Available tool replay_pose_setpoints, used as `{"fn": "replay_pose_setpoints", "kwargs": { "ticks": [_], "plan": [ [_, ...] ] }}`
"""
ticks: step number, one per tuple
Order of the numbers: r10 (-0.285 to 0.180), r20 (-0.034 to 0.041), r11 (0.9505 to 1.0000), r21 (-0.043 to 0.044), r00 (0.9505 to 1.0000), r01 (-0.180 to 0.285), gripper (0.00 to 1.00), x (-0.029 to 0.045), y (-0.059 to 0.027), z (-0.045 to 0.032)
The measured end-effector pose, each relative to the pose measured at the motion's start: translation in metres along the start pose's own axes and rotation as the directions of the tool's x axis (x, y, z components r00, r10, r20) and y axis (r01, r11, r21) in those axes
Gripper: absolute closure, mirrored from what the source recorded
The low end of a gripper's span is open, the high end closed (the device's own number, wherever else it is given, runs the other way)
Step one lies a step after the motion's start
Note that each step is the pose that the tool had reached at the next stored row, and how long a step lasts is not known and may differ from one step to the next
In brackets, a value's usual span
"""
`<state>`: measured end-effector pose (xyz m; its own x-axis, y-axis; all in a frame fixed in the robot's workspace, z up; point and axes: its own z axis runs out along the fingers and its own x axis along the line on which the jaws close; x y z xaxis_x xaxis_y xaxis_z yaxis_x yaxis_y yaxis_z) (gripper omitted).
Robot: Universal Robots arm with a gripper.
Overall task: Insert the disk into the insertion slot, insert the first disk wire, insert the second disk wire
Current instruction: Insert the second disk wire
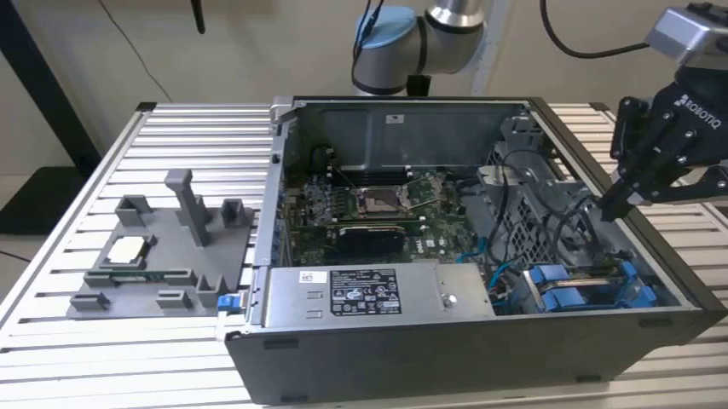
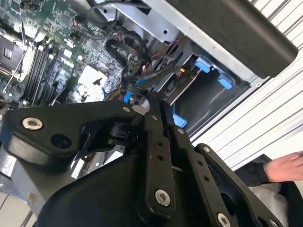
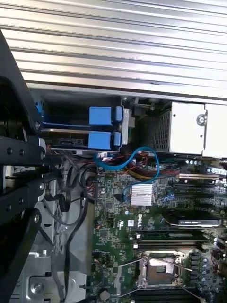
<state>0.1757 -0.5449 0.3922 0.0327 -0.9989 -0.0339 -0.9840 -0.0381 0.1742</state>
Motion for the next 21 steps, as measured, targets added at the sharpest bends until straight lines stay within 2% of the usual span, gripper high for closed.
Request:
{"fn": "replay_pose_setpoints", "kwargs": {
  "ticks": [6,8,21],
  "plan": [
    [0.000,-0.0020,1.0000,-0.0001,1.0000,0.000,0.84,-0.0009,0.0266,0.0048],
    [0.000,-0.0021,1.0000,0.0000,1.0000,0.000,0.84,-0.0010,0.0323,0.0061],
    [0.000,-0.0022,1.0000,0.0003,1.0000,0.000,0.84,-0.0011,0.0334,0.0071]
  ]
}}
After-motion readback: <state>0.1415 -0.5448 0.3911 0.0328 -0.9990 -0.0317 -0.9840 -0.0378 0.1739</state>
